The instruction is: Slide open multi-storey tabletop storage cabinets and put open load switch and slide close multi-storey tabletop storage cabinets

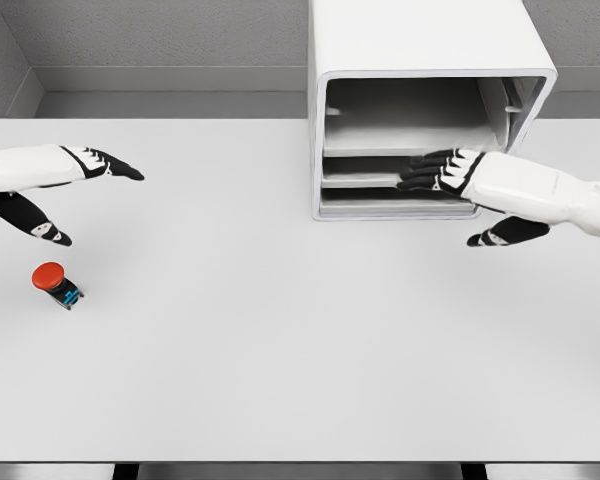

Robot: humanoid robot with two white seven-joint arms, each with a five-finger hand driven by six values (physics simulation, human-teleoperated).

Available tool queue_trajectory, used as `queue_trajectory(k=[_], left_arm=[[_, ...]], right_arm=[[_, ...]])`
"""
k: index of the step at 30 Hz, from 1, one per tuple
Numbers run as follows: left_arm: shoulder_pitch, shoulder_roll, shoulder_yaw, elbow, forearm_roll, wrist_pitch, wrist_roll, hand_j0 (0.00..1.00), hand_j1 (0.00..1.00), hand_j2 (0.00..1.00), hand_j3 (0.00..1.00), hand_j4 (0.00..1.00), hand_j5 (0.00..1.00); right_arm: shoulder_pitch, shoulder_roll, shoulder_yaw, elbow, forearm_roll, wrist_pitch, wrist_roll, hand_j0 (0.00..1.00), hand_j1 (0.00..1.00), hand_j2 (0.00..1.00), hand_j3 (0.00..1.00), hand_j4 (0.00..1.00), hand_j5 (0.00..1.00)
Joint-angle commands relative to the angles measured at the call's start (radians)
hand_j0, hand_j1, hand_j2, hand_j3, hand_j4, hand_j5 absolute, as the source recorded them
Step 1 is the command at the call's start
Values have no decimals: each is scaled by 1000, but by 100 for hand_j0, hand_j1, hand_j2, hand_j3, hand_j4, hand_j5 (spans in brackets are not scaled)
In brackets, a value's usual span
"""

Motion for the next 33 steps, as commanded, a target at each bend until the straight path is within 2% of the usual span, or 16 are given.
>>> queue_trajectory(k=[1,3,6,10,13,16,17,19,22,24,28,30,33], left_arm=[[0,1,1,-1,7,2,1,100,100,100,100,100,100],[0,4,1,-1,7,2,1,100,100,100,100,100,100],[0,21,1,-4,8,2,3,100,100,100,100,100,100],[9,53,3,-4,10,2,6,100,100,100,100,100,100],[9,79,4,-4,16,2,9,100,100,100,100,100,100],[37,102,11,-5,16,2,9,100,100,100,100,100,100],[43,102,9,-5,16,2,9,100,100,100,100,100,100],[45,124,11,-7,15,2,9,100,100,100,100,100,100],[60,125,12,-5,15,2,10,100,100,100,100,100,100],[72,125,11,-5,15,2,9,100,100,100,100,100,100],[97,131,11,-8,12,2,9,100,100,100,100,100,100],[109,134,12,-8,10,2,9,100,100,100,100,100,100],[110,153,11,-8,10,2,9,100,100,100,100,100,100]], right_arm=[[-2,-7,14,-1,-8,2,-2,100,100,100,100,100,100],[-63,-6,63,0,-11,2,-12,100,100,100,100,100,100],[-113,0,116,5,-16,2,-25,100,100,100,100,100,100],[-232,-4,262,14,-22,2,-64,100,100,100,100,100,100],[-276,-3,325,36,-34,2,-65,100,100,100,100,100,100],[-282,-7,322,42,-40,2,-79,100,100,100,100,100,100],[-284,-9,324,43,-85,2,-76,100,100,100,100,100,100],[-290,-15,325,49,-91,2,-73,100,100,100,100,100,100],[-318,-15,319,112,-91,2,-65,100,100,100,100,100,100],[-333,-17,322,112,-86,2,-42,100,100,100,100,100,100],[-396,-23,354,89,-79,2,65,100,100,100,100,100,100],[-437,-20,409,89,-79,2,68,100,100,100,100,100,100],[-439,-7,419,83,-79,2,68,100,100,100,100,100,100]])
